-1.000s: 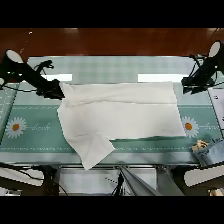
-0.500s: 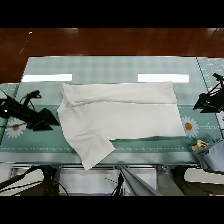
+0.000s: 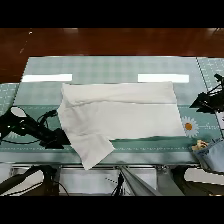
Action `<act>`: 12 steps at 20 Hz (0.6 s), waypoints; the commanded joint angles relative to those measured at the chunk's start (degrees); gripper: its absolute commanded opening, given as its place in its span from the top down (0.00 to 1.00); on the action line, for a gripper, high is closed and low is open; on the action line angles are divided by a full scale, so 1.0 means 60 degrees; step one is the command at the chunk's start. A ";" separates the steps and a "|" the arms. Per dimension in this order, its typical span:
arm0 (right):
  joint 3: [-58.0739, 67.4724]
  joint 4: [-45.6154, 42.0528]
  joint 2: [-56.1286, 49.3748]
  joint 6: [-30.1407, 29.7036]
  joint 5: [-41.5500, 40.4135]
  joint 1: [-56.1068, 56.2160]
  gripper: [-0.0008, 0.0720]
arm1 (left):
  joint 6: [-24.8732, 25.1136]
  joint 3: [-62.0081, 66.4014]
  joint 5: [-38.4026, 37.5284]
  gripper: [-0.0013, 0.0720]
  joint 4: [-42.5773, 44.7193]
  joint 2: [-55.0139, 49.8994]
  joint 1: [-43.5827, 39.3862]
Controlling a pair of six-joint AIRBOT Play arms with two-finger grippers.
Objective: Fold the shirts.
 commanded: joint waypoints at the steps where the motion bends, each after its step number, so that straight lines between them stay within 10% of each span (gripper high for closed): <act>1: -0.0015 0.0109 0.0007 -0.0018 0.0113 -0.0011 0.32 | -0.0266 -0.0219 0.0980 0.21 -0.0849 0.0015 -0.0616; 12: -0.0015 0.0164 0.0251 -0.0015 0.0069 -0.0011 0.33 | -0.0510 -0.0226 0.0776 0.21 -0.1064 -0.0364 -0.1639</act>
